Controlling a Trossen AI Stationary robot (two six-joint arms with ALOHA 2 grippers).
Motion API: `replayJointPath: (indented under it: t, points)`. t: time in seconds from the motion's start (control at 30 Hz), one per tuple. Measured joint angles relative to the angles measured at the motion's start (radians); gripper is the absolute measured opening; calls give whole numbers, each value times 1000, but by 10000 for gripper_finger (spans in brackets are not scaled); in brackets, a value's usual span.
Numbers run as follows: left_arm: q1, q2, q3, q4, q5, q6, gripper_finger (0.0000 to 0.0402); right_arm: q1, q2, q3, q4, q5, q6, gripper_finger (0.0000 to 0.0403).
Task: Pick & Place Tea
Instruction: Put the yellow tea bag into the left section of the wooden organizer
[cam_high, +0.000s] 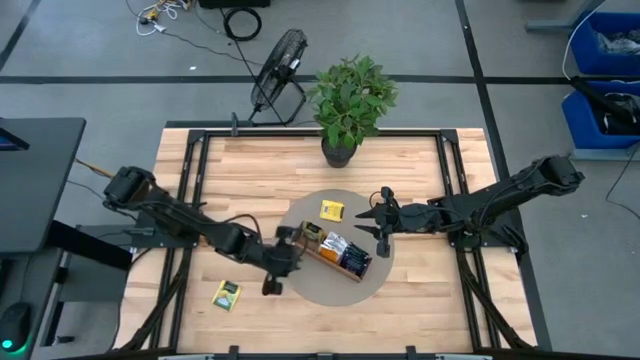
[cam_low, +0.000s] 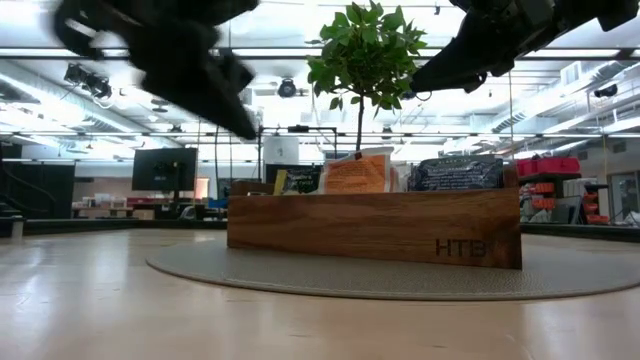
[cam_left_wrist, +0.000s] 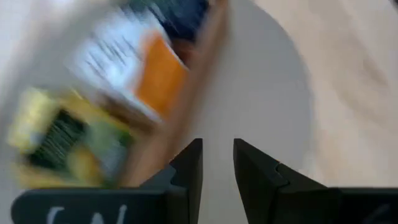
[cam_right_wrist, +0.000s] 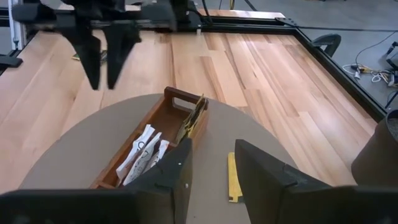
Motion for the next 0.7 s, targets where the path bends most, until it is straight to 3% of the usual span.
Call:
replayJointPath:
  t: [0.27,0.57,0.7]
  points:
    - [-42,-21,0,-288,224,-216,114,0,0,-1,3,0,5,128]
    - [-123,-21,0,-528,325,-395,230,0,0,-1,3,-1,10,128]
    - [-152,-22,0,-574,356,-431,260,0,0,0,3,0,1,128]
